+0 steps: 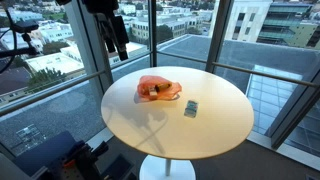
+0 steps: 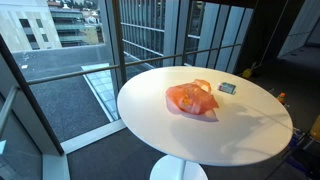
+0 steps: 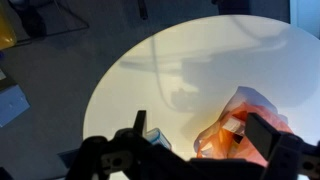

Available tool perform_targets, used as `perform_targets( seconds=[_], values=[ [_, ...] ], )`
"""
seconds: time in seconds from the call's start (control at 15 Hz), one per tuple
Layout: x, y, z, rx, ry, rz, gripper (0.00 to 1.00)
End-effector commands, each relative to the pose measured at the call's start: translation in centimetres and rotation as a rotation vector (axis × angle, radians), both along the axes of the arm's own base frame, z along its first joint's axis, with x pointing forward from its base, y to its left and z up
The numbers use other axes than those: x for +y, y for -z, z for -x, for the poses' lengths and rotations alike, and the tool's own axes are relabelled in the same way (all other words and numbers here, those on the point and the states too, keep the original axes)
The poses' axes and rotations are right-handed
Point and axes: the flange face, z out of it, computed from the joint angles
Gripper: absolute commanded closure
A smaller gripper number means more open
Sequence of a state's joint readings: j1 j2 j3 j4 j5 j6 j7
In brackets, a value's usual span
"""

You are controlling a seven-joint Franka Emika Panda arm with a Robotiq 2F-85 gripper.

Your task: Put the blue and and white container in the plastic bag.

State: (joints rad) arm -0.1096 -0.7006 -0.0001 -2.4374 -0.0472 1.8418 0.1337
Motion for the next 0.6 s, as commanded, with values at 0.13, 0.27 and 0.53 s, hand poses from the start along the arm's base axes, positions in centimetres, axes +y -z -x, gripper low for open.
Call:
perform_targets(
  seconds=[0.13, 0.27, 0.53],
  values=[
    [0.0, -0.2, 0.0, -0.002, 0.000, 0.000, 0.00],
    [0.0, -0.2, 0.0, -0.002, 0.000, 0.000, 0.00],
    [-0.8, -0.5, -1.2, 0.000, 0.034, -0.016, 0.00]
  ],
)
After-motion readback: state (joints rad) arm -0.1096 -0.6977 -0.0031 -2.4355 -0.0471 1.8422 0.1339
